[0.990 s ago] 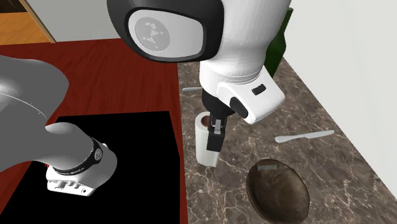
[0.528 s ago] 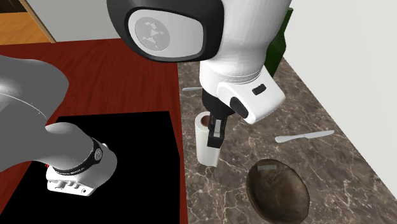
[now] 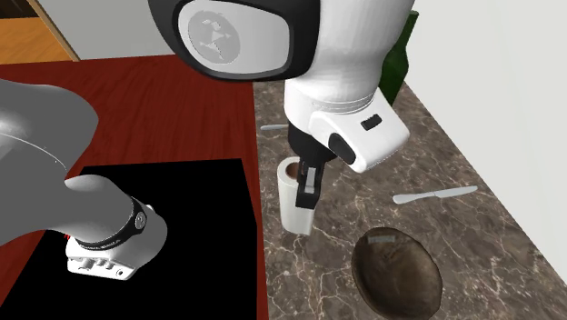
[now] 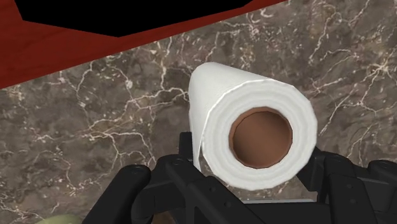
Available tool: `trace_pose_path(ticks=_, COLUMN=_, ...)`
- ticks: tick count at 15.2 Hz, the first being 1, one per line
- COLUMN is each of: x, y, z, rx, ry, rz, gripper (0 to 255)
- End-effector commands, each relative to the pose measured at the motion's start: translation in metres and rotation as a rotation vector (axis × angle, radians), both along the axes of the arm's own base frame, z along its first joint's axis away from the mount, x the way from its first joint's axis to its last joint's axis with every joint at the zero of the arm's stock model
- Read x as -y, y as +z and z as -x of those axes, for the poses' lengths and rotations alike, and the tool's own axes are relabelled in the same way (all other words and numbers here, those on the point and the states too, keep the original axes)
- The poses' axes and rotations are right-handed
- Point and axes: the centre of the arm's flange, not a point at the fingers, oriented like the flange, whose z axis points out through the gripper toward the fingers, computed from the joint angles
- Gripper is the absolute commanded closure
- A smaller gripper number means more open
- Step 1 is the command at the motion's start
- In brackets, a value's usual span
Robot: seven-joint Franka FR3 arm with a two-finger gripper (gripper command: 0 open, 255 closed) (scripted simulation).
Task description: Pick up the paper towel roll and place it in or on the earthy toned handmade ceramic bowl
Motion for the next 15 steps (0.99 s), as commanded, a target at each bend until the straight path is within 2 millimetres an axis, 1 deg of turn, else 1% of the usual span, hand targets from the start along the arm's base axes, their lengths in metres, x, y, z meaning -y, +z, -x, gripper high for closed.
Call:
trace_pose_path(ticks=1, x=0.000, y=0.009, z=-0.001, rx=0.000, ry=0.000, rz=0.000, gripper=255)
trace_pose_path(ticks=15, x=0.000, y=0.083, z=-0.001, rx=0.000, ry=0.000, rz=0.000, gripper=255)
